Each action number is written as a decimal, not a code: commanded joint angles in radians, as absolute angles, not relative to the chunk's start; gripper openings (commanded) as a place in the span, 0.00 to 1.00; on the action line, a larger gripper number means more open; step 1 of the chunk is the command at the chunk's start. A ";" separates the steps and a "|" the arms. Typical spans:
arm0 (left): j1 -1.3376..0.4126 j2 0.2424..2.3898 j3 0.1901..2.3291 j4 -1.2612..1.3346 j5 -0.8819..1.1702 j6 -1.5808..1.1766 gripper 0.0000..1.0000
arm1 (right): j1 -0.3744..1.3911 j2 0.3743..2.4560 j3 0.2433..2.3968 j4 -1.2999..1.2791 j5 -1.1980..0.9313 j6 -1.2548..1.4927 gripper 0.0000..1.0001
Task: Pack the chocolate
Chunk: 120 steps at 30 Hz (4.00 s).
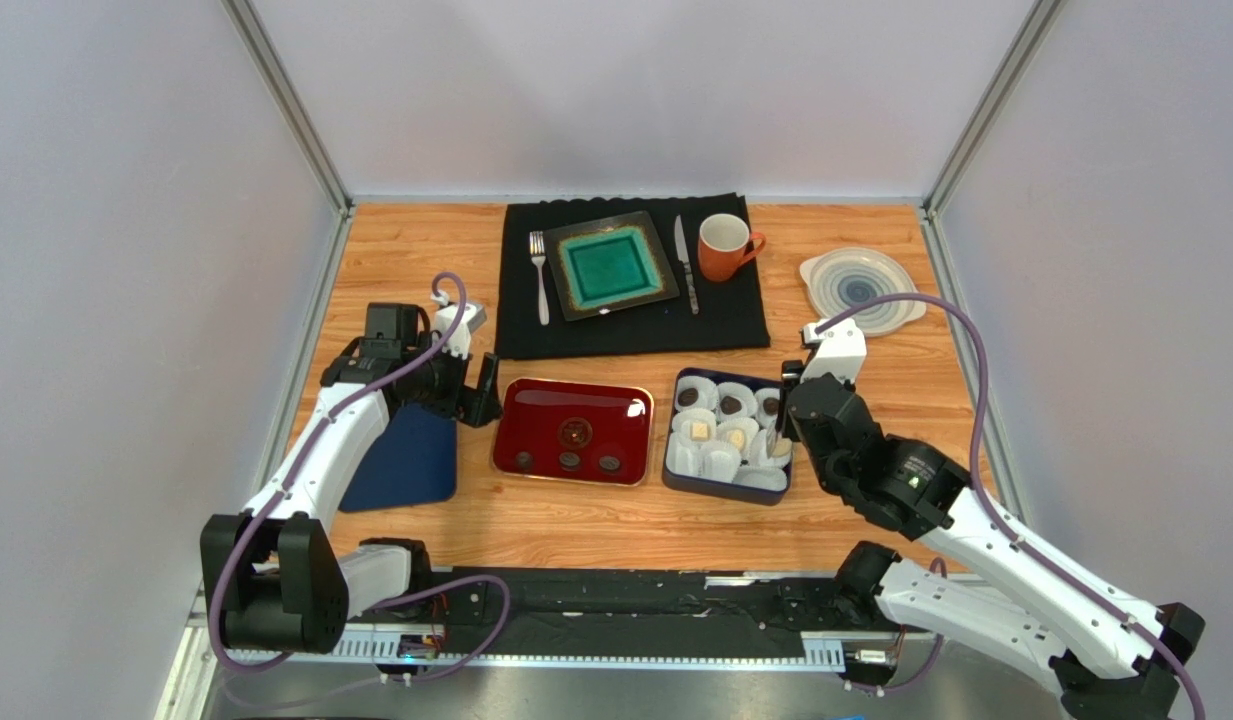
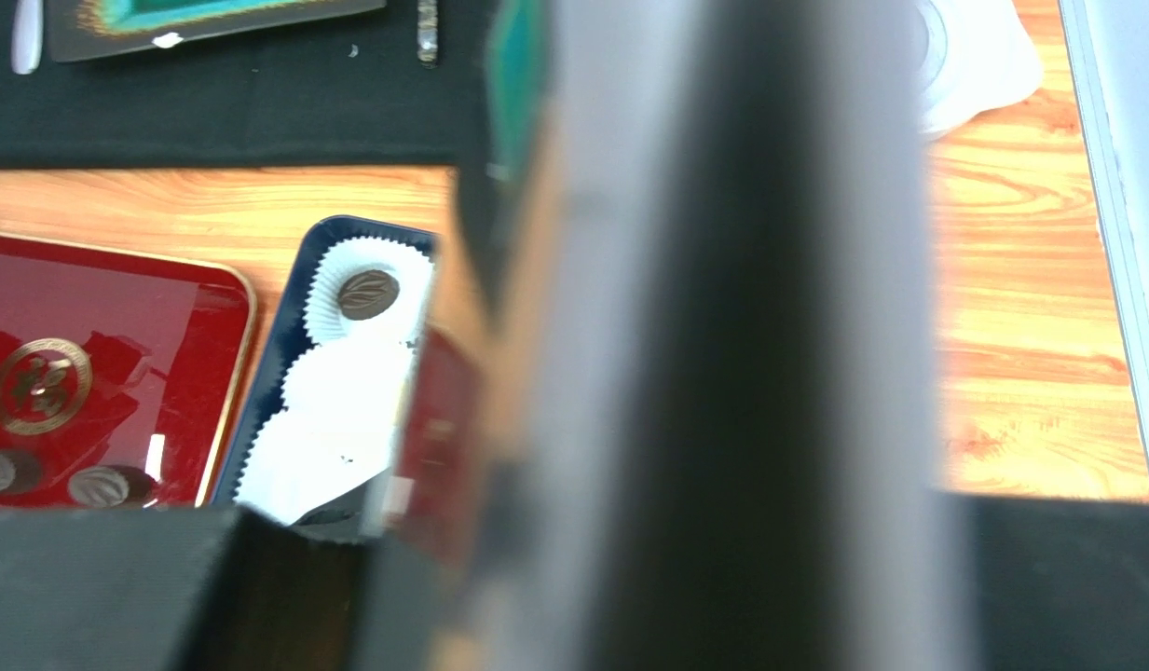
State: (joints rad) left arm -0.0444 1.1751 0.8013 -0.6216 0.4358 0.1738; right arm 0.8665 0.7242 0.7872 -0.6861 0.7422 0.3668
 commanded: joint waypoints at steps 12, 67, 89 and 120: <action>-0.038 1.173 0.822 -0.632 0.445 0.189 0.96 | 0.807 0.781 0.756 -0.534 0.680 0.354 0.39; 0.156 1.278 0.836 -0.692 0.457 0.244 0.96 | 1.177 1.653 1.402 -0.107 0.371 0.221 0.43; 0.179 1.246 0.819 -0.693 0.488 0.245 0.96 | 1.184 1.838 1.457 -0.037 0.293 0.278 0.43; 0.186 1.218 0.836 -0.715 0.500 0.253 0.96 | 1.174 1.777 1.424 -0.080 0.363 0.224 0.29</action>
